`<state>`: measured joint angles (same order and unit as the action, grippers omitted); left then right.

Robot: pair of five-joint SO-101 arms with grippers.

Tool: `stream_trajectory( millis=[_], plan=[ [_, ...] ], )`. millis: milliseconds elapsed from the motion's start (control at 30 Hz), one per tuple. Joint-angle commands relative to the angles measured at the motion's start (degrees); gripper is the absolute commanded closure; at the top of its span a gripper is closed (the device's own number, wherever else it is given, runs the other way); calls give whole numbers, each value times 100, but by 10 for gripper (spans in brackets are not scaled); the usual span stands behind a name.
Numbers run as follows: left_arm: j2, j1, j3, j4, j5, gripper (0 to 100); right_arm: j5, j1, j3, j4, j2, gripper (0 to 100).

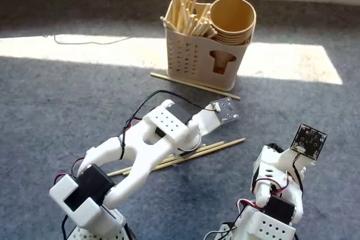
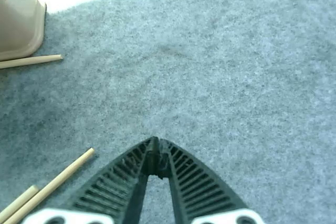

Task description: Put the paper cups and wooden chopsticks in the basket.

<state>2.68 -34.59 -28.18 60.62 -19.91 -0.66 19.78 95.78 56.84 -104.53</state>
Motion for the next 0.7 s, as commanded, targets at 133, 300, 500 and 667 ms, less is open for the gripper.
stream_trajectory(
  millis=[133,300,500,667],
  plan=[
    [-13,-119,171,-149,-9,887,-26,66,629,22,-66,990],
    [409,-75,312,-316,-9,887,-26,66,629,22,-66,990],
    [1262,-75,1191,193,-9,891,-26,66,629,22,-66,990],
    [1490,22,1464,352,0,894,-26,66,629,22,-66,990]
  ],
)
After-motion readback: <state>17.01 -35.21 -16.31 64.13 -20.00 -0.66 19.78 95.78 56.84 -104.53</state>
